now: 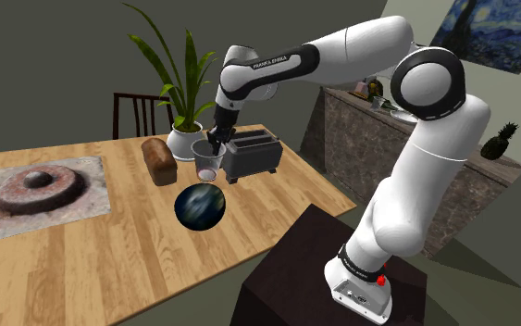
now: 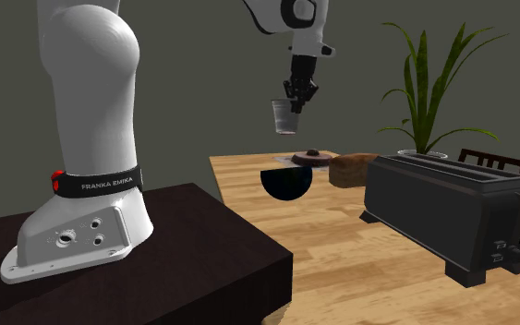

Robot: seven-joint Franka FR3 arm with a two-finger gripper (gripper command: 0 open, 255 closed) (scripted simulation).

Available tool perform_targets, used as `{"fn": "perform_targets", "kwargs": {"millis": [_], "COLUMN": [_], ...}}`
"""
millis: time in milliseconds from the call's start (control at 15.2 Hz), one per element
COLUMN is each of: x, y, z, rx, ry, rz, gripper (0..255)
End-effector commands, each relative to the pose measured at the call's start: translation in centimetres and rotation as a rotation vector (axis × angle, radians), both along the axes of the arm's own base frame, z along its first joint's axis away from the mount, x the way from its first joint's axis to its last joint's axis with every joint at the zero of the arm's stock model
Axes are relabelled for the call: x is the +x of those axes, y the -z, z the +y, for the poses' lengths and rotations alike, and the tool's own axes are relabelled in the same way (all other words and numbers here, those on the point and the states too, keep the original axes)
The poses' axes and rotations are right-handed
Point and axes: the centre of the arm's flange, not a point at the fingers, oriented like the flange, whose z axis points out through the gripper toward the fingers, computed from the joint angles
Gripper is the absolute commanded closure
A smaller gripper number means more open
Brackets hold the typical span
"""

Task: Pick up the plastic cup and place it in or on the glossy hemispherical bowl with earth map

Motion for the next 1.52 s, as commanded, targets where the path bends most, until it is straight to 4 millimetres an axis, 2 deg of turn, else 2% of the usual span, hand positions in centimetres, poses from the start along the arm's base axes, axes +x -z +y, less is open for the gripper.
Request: {"fn": "perform_targets", "kwargs": {"millis": [0,1188,1452], "x": [0.4,0.4,0.4], "y": [0.2,10.0,10.0], "z": [1.2,1.2,1.2], "rx": [0.001,0.001,0.001], "ry": [0.001,0.001,0.001], "rz": [0.000,0.000,0.000], "gripper": [255,255,255]}}
